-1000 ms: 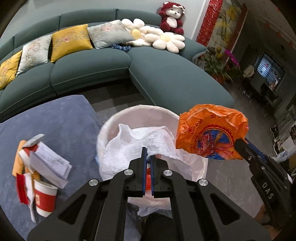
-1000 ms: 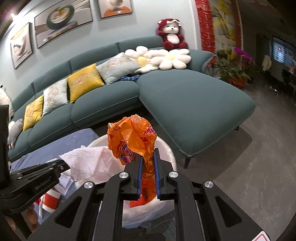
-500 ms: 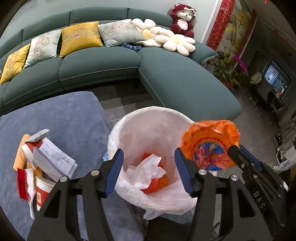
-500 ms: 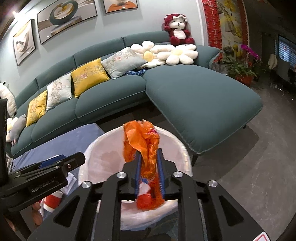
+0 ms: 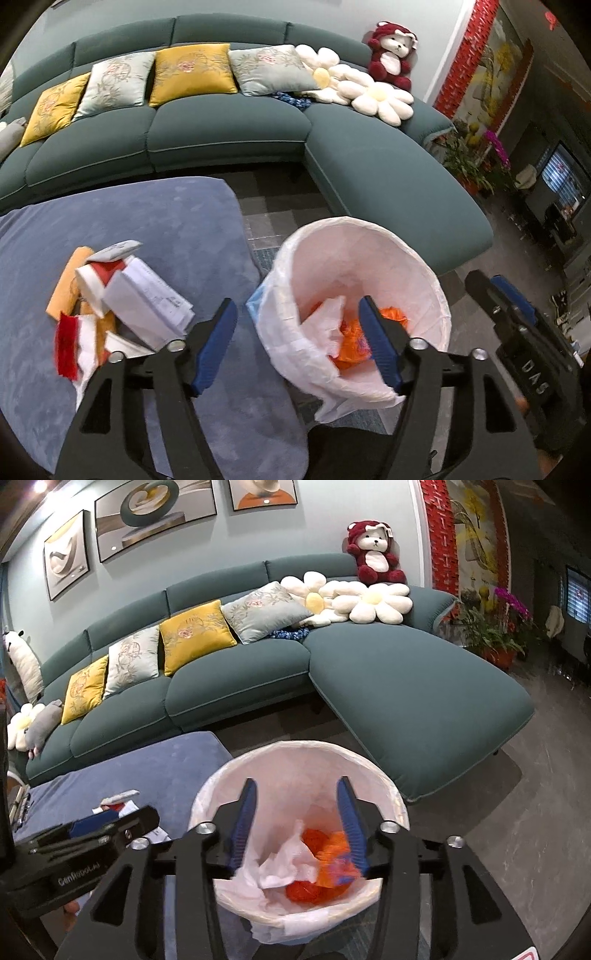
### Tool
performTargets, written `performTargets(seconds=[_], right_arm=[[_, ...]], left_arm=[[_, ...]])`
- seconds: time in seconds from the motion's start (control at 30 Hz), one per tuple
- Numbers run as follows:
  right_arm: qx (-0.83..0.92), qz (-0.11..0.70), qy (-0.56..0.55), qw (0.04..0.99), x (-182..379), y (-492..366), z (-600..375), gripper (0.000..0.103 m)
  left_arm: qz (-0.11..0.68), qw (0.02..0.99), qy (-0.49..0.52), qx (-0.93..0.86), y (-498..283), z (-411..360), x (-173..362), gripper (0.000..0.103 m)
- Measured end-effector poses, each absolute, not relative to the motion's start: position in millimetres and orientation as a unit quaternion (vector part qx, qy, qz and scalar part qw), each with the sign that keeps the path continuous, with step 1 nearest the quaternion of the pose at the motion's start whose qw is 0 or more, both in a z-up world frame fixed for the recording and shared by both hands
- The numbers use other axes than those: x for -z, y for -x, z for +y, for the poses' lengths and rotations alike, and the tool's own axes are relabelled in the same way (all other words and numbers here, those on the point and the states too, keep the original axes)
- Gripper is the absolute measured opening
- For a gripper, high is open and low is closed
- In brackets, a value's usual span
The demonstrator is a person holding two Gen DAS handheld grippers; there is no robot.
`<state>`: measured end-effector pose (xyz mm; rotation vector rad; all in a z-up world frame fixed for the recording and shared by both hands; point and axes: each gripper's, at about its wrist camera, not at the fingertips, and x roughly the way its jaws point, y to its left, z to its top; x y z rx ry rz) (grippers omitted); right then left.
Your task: Collect trash
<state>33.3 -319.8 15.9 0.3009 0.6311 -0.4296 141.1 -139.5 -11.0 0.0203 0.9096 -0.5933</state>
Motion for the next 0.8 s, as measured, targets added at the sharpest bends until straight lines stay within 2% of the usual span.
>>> performTargets(seconds=[0.37,0.5,0.8], right_arm=[[0.175,0.312,-0.131,0.925,-25,-40,-279,0.052],[0.150,0.324,-0.122,0.926,-23,-43,-252,0.055],[0.101,0.349,-0.110,0.925,-15,-50,-192,0.060]], left_arm=[[0.439,0.868,0.016,0.231,-148,-76,15,0.070],[0.445,0.871,0.026,0.205,-147,-45,21,0.074],[0.461,0.873,0.053,0.151,-147,31,34,0.074]])
